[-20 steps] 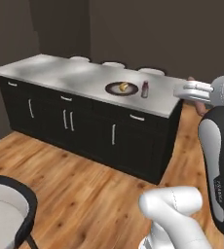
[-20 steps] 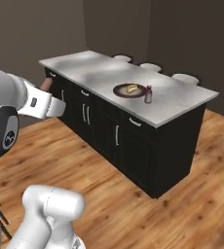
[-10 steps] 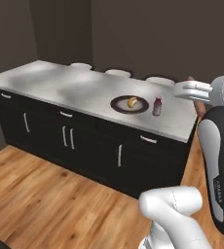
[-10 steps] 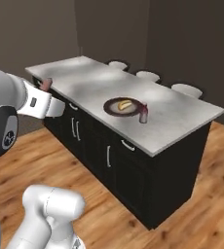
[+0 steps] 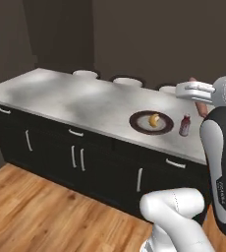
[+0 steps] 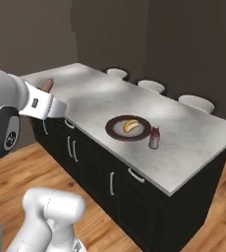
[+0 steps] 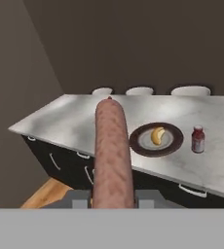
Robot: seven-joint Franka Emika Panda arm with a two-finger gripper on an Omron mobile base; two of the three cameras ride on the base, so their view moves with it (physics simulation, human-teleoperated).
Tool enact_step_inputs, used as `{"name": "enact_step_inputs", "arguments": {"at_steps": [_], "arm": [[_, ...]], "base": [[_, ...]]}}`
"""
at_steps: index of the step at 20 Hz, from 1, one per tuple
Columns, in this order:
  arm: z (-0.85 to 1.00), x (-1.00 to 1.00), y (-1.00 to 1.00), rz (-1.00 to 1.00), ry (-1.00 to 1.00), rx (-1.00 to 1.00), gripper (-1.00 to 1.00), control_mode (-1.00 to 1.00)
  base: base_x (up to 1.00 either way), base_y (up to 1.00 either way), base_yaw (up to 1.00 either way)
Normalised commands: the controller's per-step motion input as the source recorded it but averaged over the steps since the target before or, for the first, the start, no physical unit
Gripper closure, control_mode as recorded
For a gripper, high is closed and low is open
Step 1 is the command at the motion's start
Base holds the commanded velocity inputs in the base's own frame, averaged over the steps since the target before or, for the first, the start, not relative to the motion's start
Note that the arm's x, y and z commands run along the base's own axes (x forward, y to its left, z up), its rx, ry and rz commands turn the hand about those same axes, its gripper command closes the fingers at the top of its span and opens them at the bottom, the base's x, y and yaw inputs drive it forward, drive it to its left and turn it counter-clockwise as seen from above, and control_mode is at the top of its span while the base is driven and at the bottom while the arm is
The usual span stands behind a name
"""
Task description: Move the hot dog bun to the plate on the dining table and place the condiment next to that plate. Then navigate to the fridge and take the sausage and place it on the plate as well.
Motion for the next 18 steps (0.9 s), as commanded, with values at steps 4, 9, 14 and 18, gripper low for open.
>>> {"name": "enact_step_inputs", "arguments": {"at_steps": [4, 9, 14, 18], "arm": [[0.00, 0.00, 0.00, 0.00, 0.00, 0.00, 1.00, 1.00], [0.00, 0.00, 0.00, 0.00, 0.00, 0.00, 1.00, 1.00], [0.00, 0.00, 0.00, 0.00, 0.00, 0.00, 1.00, 1.00], [0.00, 0.00, 0.00, 0.00, 0.00, 0.00, 1.00, 1.00]], "base": [[0.61, 0.46, -0.27], [0.44, 0.42, -0.43], [0.50, 0.31, -0.53], [0.62, 0.29, -0.52]]}}
